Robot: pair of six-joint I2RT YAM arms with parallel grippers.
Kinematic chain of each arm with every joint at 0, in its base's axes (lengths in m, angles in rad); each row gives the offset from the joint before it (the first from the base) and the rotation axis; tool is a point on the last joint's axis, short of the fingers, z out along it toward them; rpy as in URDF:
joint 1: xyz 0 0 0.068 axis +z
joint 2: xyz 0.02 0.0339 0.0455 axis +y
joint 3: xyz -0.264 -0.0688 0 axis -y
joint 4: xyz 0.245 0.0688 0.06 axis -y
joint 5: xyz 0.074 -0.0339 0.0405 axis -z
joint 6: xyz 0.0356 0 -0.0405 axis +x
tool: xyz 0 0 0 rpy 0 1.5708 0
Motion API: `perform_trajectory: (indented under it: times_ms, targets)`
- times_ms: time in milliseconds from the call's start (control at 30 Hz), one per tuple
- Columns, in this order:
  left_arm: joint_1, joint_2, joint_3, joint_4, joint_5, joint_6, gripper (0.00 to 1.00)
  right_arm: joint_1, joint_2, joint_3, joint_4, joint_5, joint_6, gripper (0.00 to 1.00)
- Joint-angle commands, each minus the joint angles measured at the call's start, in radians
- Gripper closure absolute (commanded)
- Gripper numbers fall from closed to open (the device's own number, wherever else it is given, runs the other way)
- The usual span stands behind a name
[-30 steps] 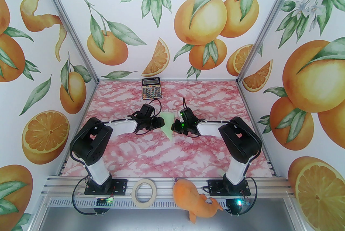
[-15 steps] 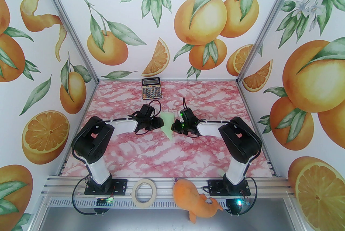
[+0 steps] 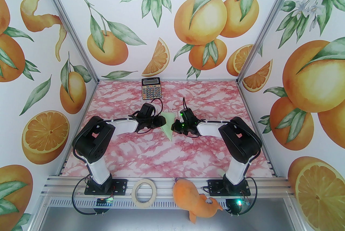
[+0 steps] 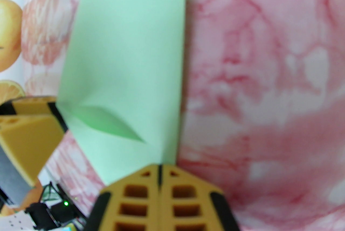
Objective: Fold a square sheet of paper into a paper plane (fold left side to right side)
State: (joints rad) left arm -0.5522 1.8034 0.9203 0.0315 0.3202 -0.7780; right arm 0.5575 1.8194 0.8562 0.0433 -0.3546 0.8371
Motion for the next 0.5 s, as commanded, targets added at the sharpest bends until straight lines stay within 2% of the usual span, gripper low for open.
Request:
perform_trajectory:
  times_ms: [0, 167, 467]
  targets:
    - [-0.005, -0.009, -0.011, 0.036, 0.019, 0.008, 0.57, 0.000, 0.040, -0.027, -0.039, 0.046, -0.018, 1.00]
    - [-0.015, 0.000, -0.012, 0.066, 0.059, 0.018, 0.57, 0.000, 0.041, -0.025, -0.042, 0.047, -0.018, 1.00]
    - [-0.050, -0.001, -0.003, -0.011, 0.021, 0.096, 0.60, 0.000, 0.041, -0.019, -0.045, 0.051, -0.016, 1.00]
